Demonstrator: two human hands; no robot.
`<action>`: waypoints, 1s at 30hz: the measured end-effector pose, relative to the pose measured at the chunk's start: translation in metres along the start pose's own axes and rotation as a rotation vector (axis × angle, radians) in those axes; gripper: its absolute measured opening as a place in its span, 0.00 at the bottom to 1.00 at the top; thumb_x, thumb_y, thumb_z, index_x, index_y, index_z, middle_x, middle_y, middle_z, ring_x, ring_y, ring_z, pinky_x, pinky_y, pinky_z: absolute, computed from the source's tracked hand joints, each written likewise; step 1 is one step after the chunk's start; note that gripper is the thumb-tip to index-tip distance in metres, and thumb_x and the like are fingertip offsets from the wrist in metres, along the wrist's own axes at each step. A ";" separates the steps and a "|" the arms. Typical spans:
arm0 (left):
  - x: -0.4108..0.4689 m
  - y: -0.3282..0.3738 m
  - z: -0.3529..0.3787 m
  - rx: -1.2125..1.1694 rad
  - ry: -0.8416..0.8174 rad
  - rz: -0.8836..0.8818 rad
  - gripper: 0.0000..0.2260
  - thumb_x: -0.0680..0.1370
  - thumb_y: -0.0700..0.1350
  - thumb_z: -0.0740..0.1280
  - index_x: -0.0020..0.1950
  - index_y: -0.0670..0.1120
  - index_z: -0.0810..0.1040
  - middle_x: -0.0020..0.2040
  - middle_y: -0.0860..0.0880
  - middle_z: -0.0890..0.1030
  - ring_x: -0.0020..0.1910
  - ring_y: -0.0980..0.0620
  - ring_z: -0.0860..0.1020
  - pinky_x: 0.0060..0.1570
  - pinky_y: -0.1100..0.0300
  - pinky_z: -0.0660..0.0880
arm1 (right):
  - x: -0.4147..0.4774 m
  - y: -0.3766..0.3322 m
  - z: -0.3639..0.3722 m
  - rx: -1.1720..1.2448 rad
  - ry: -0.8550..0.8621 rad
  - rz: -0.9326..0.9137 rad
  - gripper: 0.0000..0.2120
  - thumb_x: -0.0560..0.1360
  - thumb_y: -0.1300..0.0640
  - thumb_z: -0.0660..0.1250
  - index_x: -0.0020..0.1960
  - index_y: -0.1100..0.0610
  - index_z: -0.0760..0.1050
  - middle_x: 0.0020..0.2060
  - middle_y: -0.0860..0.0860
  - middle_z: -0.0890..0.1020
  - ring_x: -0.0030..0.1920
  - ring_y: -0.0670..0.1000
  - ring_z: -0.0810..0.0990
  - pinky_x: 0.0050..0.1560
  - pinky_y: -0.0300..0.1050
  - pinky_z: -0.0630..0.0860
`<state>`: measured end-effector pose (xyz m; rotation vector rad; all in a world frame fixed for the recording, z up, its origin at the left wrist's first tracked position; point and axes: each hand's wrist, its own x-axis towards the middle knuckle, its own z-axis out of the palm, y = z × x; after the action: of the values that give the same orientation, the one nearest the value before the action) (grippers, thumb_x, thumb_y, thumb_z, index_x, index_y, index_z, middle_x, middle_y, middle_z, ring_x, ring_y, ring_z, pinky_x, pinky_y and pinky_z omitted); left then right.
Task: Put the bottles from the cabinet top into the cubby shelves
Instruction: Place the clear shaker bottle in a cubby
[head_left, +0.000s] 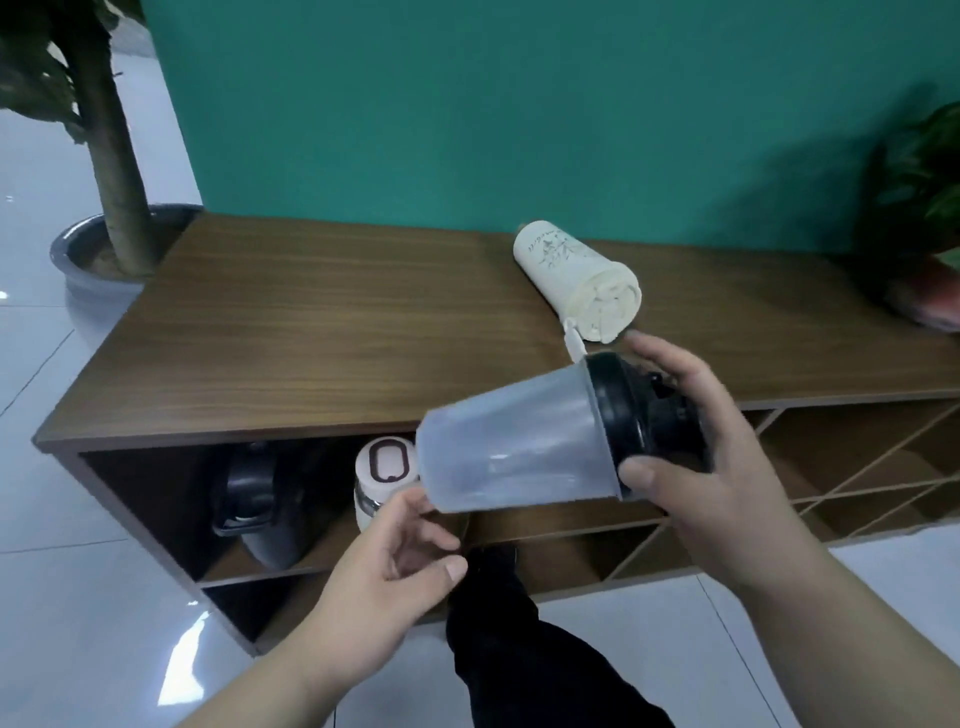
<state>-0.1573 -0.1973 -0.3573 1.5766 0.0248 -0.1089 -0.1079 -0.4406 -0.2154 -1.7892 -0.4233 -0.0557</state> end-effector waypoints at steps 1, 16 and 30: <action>-0.001 0.000 0.007 0.027 -0.043 0.003 0.33 0.64 0.52 0.77 0.69 0.54 0.75 0.57 0.58 0.86 0.55 0.60 0.83 0.58 0.61 0.80 | -0.005 0.005 -0.013 -0.062 -0.069 0.014 0.37 0.59 0.49 0.77 0.68 0.40 0.74 0.60 0.41 0.80 0.61 0.47 0.81 0.58 0.43 0.78; 0.120 -0.073 0.138 0.412 0.072 -0.127 0.28 0.71 0.46 0.82 0.63 0.65 0.74 0.61 0.61 0.82 0.61 0.64 0.80 0.59 0.62 0.78 | 0.028 0.167 -0.036 -0.319 -0.184 0.282 0.51 0.59 0.49 0.83 0.74 0.37 0.58 0.65 0.31 0.64 0.65 0.29 0.69 0.60 0.29 0.71; 0.162 -0.145 0.146 0.440 0.243 -0.310 0.29 0.67 0.51 0.79 0.67 0.56 0.77 0.55 0.55 0.85 0.58 0.51 0.84 0.62 0.44 0.82 | 0.074 0.223 -0.030 -0.477 -0.391 0.263 0.42 0.60 0.48 0.83 0.68 0.41 0.64 0.61 0.38 0.70 0.59 0.33 0.67 0.57 0.33 0.69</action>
<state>-0.0162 -0.3498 -0.5162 2.0092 0.4631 -0.1731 0.0367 -0.4939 -0.3958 -2.3232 -0.4741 0.4152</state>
